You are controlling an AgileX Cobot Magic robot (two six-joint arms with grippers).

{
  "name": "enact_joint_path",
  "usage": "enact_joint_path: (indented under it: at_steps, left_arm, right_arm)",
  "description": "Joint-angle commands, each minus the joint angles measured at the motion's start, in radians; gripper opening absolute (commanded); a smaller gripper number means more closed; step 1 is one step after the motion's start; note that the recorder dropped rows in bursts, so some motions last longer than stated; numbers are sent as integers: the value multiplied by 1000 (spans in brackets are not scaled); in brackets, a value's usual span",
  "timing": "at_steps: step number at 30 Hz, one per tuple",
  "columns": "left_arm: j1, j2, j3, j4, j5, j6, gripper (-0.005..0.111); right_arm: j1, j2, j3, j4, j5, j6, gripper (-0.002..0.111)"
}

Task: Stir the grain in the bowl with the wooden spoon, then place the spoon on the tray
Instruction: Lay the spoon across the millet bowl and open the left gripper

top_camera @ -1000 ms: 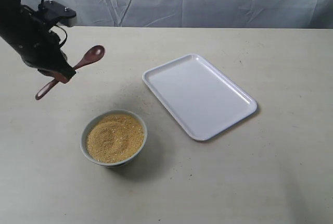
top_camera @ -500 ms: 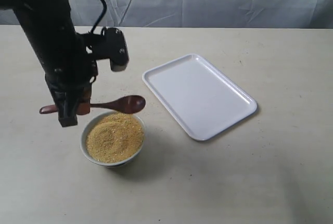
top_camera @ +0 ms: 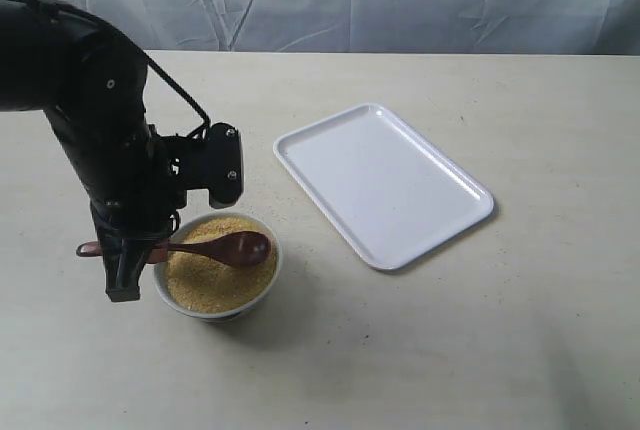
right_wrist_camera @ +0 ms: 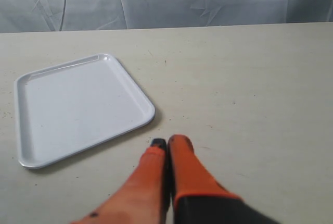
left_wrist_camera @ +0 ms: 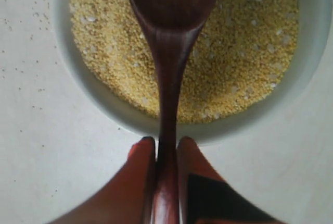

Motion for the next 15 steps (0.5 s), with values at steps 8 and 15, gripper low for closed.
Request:
enact_joint_path:
  at_steps: [8, 15]
  left_arm:
    - [-5, -6, 13, -13, -30, -3, 36]
    - [-5, -73, -44, 23, 67, -183, 39]
  right_arm:
    - [-6, -6, 4, -1, -10, -1, 3]
    - [-6, -6, 4, -1, -12, -1, 3]
